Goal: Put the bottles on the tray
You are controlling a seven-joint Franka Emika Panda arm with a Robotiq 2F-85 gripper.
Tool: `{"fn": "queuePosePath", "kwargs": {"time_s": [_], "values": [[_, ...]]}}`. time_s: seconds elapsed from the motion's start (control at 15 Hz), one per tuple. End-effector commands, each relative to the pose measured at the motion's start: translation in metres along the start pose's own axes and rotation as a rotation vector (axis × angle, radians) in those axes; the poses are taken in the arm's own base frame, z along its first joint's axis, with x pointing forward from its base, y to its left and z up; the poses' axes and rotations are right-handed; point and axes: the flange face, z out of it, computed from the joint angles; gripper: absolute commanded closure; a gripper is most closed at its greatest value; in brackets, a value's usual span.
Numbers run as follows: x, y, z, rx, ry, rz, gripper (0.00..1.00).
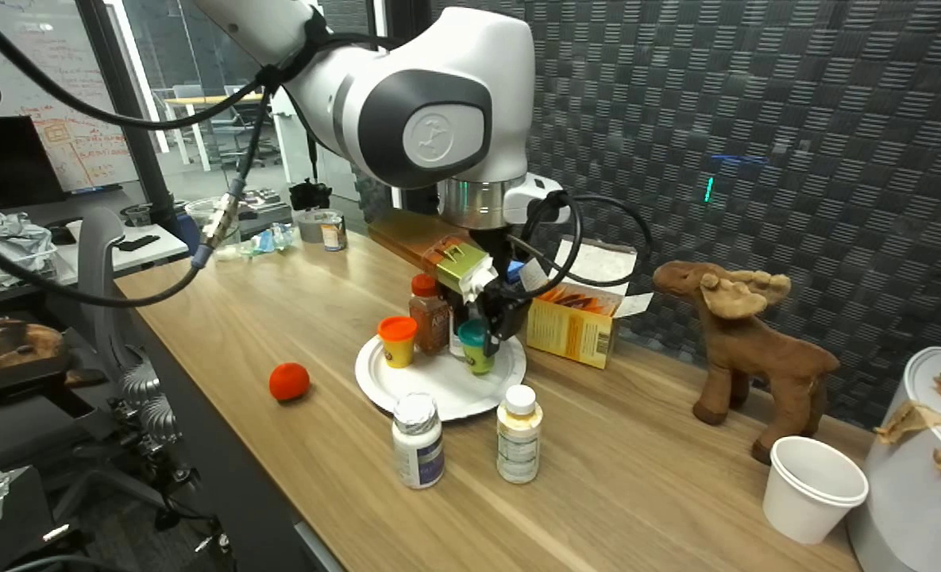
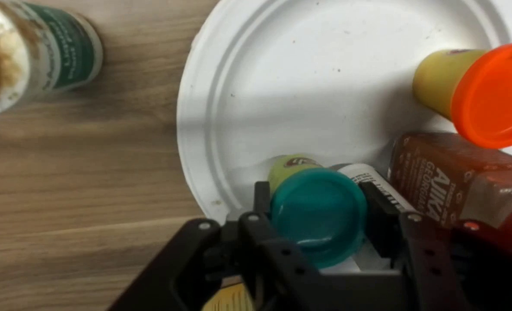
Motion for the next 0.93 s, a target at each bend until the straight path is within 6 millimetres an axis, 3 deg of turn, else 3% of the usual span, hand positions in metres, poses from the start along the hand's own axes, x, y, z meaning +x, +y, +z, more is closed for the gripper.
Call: {"fn": "queuePosePath", "kwargs": {"time_s": [0.0,0.67,0.73,0.8,0.87], "values": [[-0.001,-0.001,-0.006,-0.016,0.113,-0.039,0.72],[-0.011,0.004,0.005,-0.038,0.099,-0.116,0.72],[-0.01,0.004,0.005,-0.038,0.1,-0.116,0.42],[-0.011,0.004,0.005,-0.036,0.099,-0.116,0.21],[-0.011,0.004,0.003,-0.035,0.097,-0.116,0.16]]}}
